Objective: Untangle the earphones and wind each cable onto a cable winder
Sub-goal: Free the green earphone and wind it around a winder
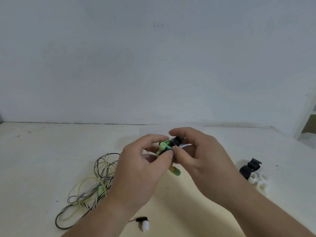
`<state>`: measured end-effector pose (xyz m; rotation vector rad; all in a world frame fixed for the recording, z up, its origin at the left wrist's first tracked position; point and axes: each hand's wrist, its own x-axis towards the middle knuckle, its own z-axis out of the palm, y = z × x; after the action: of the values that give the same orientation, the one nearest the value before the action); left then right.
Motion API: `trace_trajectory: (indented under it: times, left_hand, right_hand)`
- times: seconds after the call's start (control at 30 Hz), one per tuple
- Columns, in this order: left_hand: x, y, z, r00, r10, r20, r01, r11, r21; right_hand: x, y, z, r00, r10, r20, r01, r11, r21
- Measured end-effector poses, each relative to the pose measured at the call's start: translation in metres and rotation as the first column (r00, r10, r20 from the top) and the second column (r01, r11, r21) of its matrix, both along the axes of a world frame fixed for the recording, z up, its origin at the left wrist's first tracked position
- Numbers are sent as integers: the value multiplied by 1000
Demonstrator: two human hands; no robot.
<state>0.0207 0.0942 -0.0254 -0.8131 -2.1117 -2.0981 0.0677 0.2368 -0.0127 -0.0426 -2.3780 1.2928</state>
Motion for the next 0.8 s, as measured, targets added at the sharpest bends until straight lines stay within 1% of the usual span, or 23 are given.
trace_trajectory:
  times: [0.1, 0.27, 0.43, 0.57, 0.7, 0.8]
  left_hand:
    - [-1, 1, 0, 999, 31, 25, -31, 999, 25]
    - [-2, 3, 0, 996, 23, 83, -27, 999, 42]
    - [-4, 3, -1, 976, 5, 218, -17, 998, 56]
    - [-9, 2, -4, 968, -8, 251, -2, 999, 37]
    - [-11, 3, -6, 947, -52, 318, 44, 999, 31]
    - [-10, 4, -9, 936, -45, 350, 44, 999, 13]
  right_hand:
    - [0, 0, -3, 1000, -16, -3, 16, 998, 55]
    - [-1, 0, -4, 1000, -7, -19, 8, 998, 67]
    - [0, 1, -1, 1000, 20, -18, -19, 997, 70]
    - [-2, 5, -2, 1000, 30, 3, -30, 998, 55]
    - [-2, 13, -1, 998, 25, 59, -31, 994, 103]
    - [-3, 14, -2, 995, 37, 97, -49, 990, 131]
